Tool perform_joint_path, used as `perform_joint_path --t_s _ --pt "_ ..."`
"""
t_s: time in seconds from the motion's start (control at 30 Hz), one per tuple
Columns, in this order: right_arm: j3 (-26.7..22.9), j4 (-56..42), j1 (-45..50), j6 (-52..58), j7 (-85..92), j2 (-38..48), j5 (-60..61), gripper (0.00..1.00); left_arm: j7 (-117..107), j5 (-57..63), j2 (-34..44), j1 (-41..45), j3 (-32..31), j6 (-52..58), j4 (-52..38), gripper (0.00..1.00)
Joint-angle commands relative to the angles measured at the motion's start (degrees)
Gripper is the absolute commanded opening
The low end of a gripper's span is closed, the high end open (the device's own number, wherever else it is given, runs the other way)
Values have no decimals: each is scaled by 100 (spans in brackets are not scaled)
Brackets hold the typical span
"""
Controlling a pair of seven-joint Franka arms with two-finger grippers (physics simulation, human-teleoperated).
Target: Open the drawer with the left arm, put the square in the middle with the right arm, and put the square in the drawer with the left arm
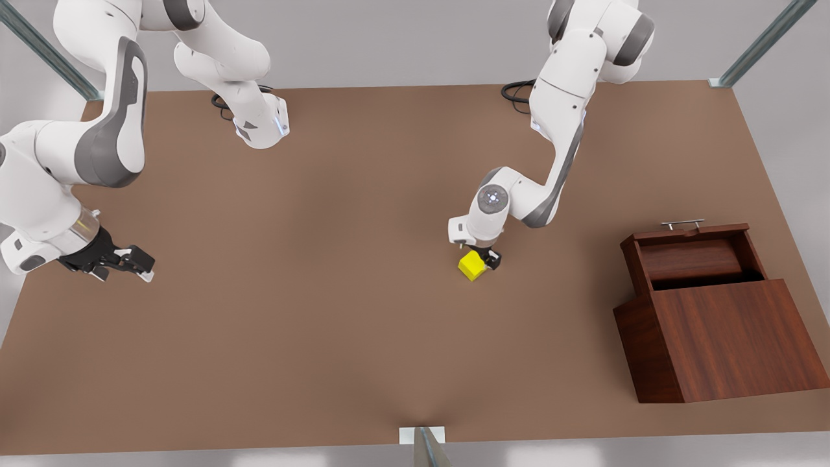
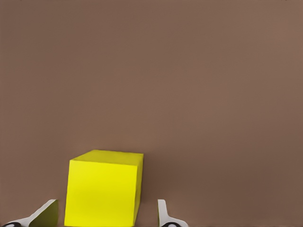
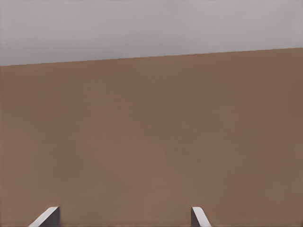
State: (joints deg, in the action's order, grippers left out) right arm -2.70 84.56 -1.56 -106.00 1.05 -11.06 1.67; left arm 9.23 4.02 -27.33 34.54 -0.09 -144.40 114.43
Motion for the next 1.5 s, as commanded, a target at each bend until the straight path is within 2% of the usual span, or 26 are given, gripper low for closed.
perform_joint_path --t_s 0.0,0.6,0.77,0.9,1.1,1.17,1.27,1.47 --pt "-2 0 -2 -17 0 -1 0 100 0 38 -1 0 0 0 0 100" --pt "-64 -53 -327 123 -9 52 123 100 -9 143 -449 -9 106 -510 -18 100" --pt "-46 -53 -309 150 0 69 62 100 -9 143 -528 -9 158 -572 -44 79" --pt "-28 -124 -301 150 0 52 26 100 -9 152 -563 -9 158 -607 -44 72" --pt "33 -124 -292 273 0 25 26 100 -9 152 -546 -9 158 -598 -62 68" --pt "33 -124 -292 273 0 25 26 100 0 152 -458 -9 158 -519 -70 68" --pt "33 -124 -292 273 0 25 26 100 17 143 121 -18 167 341 -167 69" --pt "33 -124 -292 255 0 8 35 100 632 73 1871 -53 580 2486 -185 70"
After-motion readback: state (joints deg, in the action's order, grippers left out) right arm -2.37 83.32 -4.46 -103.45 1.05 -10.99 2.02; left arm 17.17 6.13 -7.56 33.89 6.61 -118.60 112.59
